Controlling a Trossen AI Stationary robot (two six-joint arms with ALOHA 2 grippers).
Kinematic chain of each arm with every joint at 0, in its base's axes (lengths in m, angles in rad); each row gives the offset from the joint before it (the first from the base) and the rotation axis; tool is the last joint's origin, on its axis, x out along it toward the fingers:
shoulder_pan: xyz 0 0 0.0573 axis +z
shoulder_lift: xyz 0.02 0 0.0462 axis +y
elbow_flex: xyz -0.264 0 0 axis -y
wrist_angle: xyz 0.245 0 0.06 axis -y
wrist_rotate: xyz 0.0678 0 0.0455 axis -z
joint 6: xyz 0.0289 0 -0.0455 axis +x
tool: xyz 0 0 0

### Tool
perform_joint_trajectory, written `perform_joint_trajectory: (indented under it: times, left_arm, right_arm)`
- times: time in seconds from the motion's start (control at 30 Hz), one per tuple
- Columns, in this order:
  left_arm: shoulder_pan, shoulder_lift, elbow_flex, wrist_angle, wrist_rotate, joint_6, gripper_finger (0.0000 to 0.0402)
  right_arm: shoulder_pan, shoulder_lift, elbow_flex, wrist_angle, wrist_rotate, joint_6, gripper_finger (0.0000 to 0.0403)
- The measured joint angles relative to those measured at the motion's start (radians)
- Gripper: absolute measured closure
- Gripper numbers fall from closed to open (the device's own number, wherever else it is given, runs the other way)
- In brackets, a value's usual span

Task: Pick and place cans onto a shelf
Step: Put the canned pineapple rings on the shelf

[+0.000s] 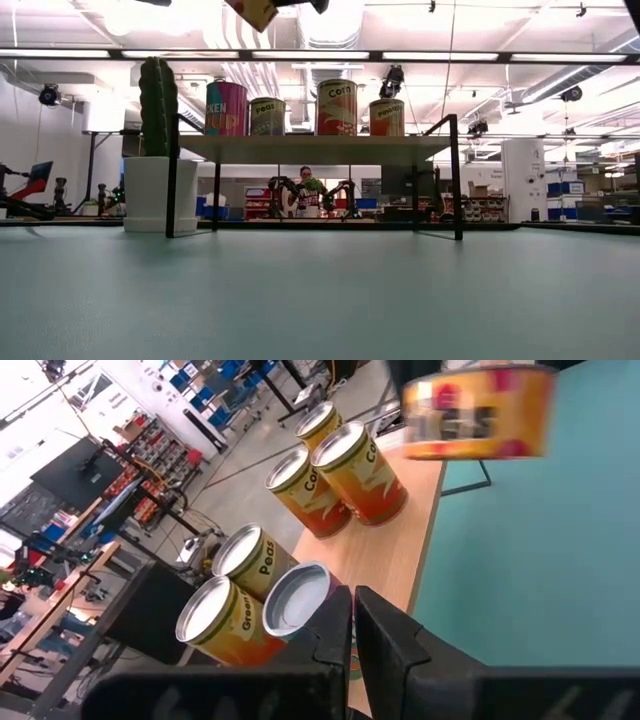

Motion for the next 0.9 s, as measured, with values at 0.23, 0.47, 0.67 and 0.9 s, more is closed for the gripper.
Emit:
perform_joint_trajectory:
  times: [0.23, 0.47, 0.67, 0.9]
  left_arm:
    - [0.0, 0.0, 0.0, -0.001, 0.0, 0.005, 0.0402]
    - [0.0, 0.0, 0.0, -0.003, 0.0, 0.005, 0.0402]
    - [0.0, 0.0, 0.0, -0.003, 0.0, 0.005, 0.0402]
    - [0.0, 0.0, 0.0, -0.003, 0.0, 0.005, 0.0402]
  right_arm:
    - [-0.081, 0.106, 0.196, -0.197, 0.0, 0.021, 0.0394]
    - [-0.145, 0.205, 0.322, -0.326, -0.001, -0.023, 0.0394]
    - [-0.173, 0.25, 0.372, -0.376, 0.0, -0.057, 0.0394]
    - [-0.192, 0.266, 0.363, -0.387, 0.001, -0.088, 0.0394]
